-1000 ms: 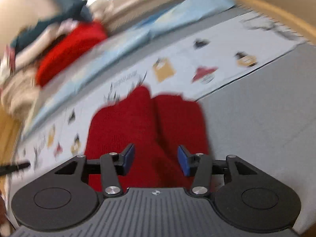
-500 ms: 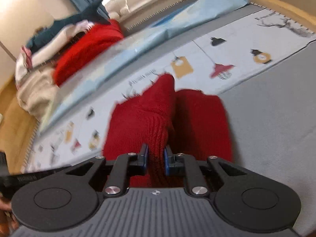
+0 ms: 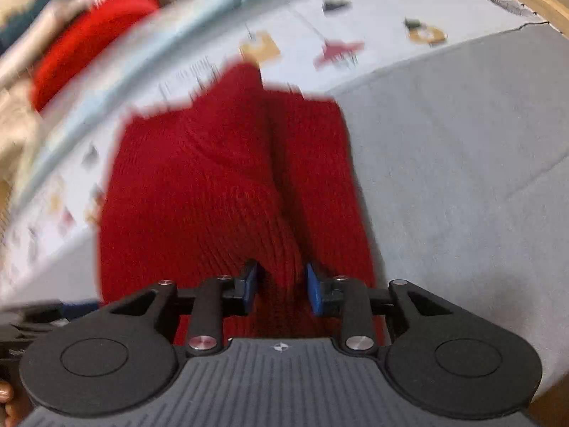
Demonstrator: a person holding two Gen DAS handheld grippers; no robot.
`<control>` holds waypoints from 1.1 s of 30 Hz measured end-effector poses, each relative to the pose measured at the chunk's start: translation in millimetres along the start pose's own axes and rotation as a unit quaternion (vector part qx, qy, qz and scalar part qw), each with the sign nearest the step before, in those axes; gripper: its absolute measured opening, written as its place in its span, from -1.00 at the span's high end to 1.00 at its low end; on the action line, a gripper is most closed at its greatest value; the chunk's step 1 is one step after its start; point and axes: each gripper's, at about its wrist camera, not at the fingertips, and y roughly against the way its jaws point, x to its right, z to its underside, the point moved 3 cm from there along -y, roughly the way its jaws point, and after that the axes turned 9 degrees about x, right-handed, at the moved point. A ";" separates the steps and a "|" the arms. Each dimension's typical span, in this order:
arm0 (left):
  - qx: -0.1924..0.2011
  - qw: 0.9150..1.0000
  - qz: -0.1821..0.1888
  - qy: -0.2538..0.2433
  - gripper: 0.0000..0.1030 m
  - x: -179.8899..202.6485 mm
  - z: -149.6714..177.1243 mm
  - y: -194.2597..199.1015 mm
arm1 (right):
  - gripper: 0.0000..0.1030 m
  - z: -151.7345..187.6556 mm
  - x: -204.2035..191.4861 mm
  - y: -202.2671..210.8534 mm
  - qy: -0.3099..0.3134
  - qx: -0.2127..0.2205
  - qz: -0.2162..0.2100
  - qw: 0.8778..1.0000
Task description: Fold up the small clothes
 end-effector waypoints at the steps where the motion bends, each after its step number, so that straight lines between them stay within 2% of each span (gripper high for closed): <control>1: 0.018 1.000 0.004 0.021 -0.31 -5.8 -7.9 6.4 | 0.37 -7.3 2.1 6.7 -0.013 0.029 -0.014 0.999; 2: 0.037 0.998 0.010 0.048 -0.32 -13.9 -16.0 11.0 | 0.27 -13.2 6.3 15.5 -0.022 0.072 -0.022 0.997; 3: 0.052 0.996 0.013 0.074 -0.32 -22.0 -21.5 12.8 | 0.22 -16.6 12.3 21.0 -0.026 0.109 -0.008 0.994; 4: 0.063 0.993 0.012 0.099 -0.32 -29.2 -26.4 13.3 | 0.13 -18.3 19.5 18.4 -0.030 0.115 0.020 0.993; 5: 0.068 0.990 0.008 0.120 -0.32 -37.2 -29.1 9.8 | 0.12 -19.0 27.5 10.3 -0.039 0.099 0.042 0.993; 6: 0.065 0.989 0.006 0.135 -0.32 -42.8 -31.1 4.2 | 0.12 -18.5 35.2 0.1 -0.055 0.077 0.043 0.995; 9: 0.037 0.985 0.010 0.167 -0.32 -54.6 -30.6 -19.1 | -0.04 -10.6 45.9 -26.4 -0.075 0.025 0.021 0.997; 10: 0.031 0.983 0.017 0.179 -0.49 -57.5 -28.2 -26.8 | -0.11 -5.3 46.8 -31.2 -0.074 0.013 0.029 0.997; 11: 0.032 0.981 0.019 0.190 -0.63 -60.1 -30.1 -31.3 | -0.12 -3.5 46.4 -36.2 -0.076 0.006 0.038 0.996; 16: 0.027 0.973 0.059 0.224 -0.69 -58.7 -31.2 -57.3 | -0.09 -1.6 49.6 -41.5 -0.105 0.003 0.024 0.994; 19: 0.024 0.969 0.072 0.235 -0.71 -57.7 -27.7 -70.7 | 0.12 -2.2 51.9 -39.9 -0.121 0.002 0.009 0.993; 20: 0.023 0.968 0.074 0.238 -0.70 -57.9 -27.7 -73.2 | 0.29 -1.9 50.0 -38.8 -0.113 0.006 0.009 0.994; 21: 0.024 0.968 0.073 0.238 -0.67 -57.3 -28.2 -74.1 | 0.56 -1.3 48.1 -36.3 -0.107 0.009 0.005 0.994; 23: 0.031 0.972 0.063 0.223 -0.43 -54.0 -30.1 -68.6 | 0.79 -5.9 40.3 -37.4 -0.096 0.016 -0.004 0.995; 26: 0.046 0.978 0.054 0.194 -0.16 -48.2 -37.9 -49.0 | 0.80 -12.2 26.8 -37.5 -0.078 0.032 0.003 0.996; 28: 0.064 0.982 0.043 0.171 -0.14 -45.0 -45.2 -33.6 | 0.80 -15.0 20.5 -36.5 -0.086 0.039 0.000 0.995; 33: 0.105 0.985 0.003 0.135 -0.12 -62.9 -61.4 14.9 | 0.81 -21.9 -26.2 -32.9 -0.072 0.060 -0.054 0.994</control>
